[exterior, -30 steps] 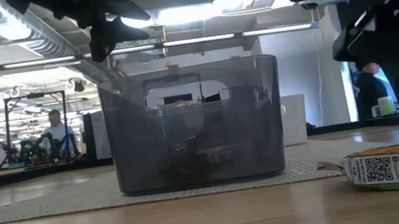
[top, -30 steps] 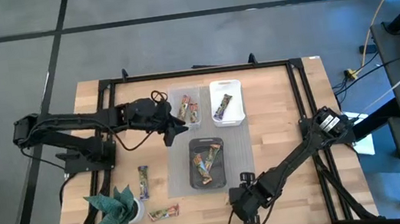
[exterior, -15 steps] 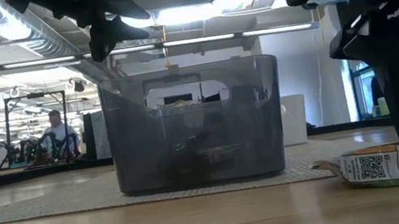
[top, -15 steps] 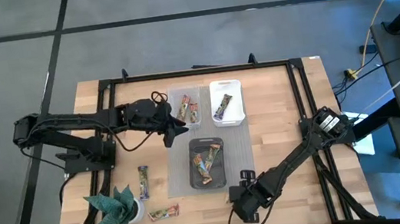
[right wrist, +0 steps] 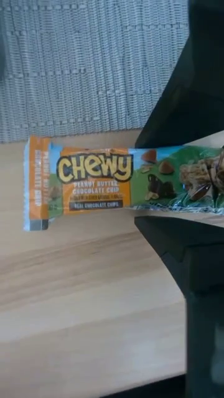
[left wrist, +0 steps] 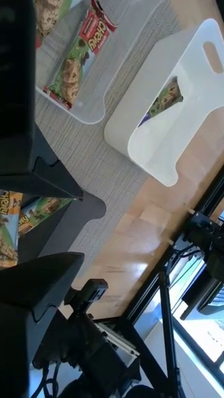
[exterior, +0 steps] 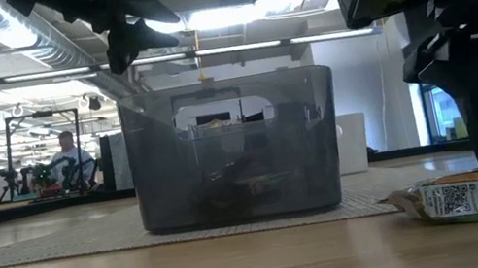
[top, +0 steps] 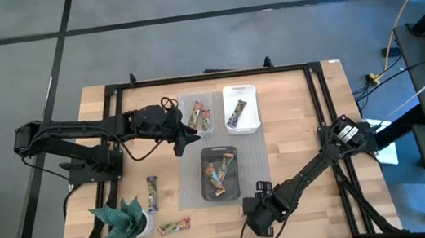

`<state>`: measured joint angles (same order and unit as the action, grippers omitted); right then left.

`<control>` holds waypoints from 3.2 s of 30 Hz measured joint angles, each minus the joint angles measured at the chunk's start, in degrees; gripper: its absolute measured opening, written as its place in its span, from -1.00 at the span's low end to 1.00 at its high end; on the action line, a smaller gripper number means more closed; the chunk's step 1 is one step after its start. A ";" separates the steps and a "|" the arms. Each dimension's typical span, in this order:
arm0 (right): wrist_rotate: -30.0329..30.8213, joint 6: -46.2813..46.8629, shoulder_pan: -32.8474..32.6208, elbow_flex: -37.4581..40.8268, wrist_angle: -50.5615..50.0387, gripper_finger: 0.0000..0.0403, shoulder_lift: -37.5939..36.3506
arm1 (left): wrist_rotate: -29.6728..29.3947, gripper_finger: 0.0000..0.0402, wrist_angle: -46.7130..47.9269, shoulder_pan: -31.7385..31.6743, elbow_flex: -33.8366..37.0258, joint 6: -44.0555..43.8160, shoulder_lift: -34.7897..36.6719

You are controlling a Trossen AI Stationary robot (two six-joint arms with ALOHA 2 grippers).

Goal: Pick and place Granola Bars by type
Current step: Put the yellow granola bar into the black bin

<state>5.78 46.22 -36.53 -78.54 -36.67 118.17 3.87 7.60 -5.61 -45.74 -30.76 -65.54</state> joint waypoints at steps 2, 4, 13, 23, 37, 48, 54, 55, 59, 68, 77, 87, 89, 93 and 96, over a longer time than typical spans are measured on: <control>-0.02 -0.04 0.00 0.06 -0.12 -0.14 -0.13 | 0.00 -0.28 0.00 0.00 0.00 -0.01 0.00; 0.01 -0.06 0.00 0.07 -0.33 -0.21 -0.13 | 0.00 -0.28 0.00 0.00 0.00 0.00 0.00; -0.03 0.00 0.04 0.14 -0.91 -0.43 -0.37 | 0.26 -0.28 0.00 0.00 0.00 0.00 0.00; -1.23 -0.44 -0.04 0.42 -5.52 -0.44 -5.94 | 5.04 -0.28 1.98 0.00 0.00 -0.01 0.02; 4.98 -7.55 5.63 0.17 -5.75 -0.44 -19.32 | 12.17 -0.28 3.58 0.07 0.00 -2.99 0.07; 7.22 -11.05 15.52 0.09 13.94 -0.44 -18.20 | 10.78 -0.28 4.72 0.00 -0.02 -2.99 0.35; 7.28 -6.99 18.40 0.11 12.25 -0.44 -15.44 | 10.65 -0.28 5.51 0.00 -0.02 -2.95 0.35; 7.21 -6.18 18.54 0.11 12.48 -0.44 -14.77 | 10.46 -0.28 5.76 0.00 -0.02 -2.64 0.35; 6.60 -5.90 18.80 0.11 12.93 -0.44 -11.57 | 8.70 -0.28 6.12 0.00 -0.02 -2.43 0.35; 6.62 -5.82 18.91 0.13 12.46 -0.44 -6.78 | 7.73 -0.28 6.44 0.37 -0.02 -1.50 0.33; 6.62 -6.03 18.93 0.15 11.67 -0.44 -5.92 | 7.37 -0.28 6.36 0.37 -0.02 1.03 0.33; 5.40 -5.97 20.12 0.15 11.63 -0.44 -5.92 | 7.25 -0.24 6.36 0.37 -0.02 2.28 0.33; 4.37 -5.97 20.41 0.15 11.65 -0.44 -5.93 | 7.26 -0.22 6.38 0.37 -0.02 2.60 0.33; 3.15 -6.21 21.00 0.15 11.64 -0.44 -5.95 | 7.24 -0.13 6.36 0.37 -0.02 2.90 0.33; 2.46 -6.65 21.54 0.15 11.64 -0.44 -5.95 | 6.07 -0.02 6.38 0.37 -0.02 4.17 0.33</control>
<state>8.24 39.57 -15.00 -78.39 -25.03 112.22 9.95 13.98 -5.23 -45.76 -26.59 -65.21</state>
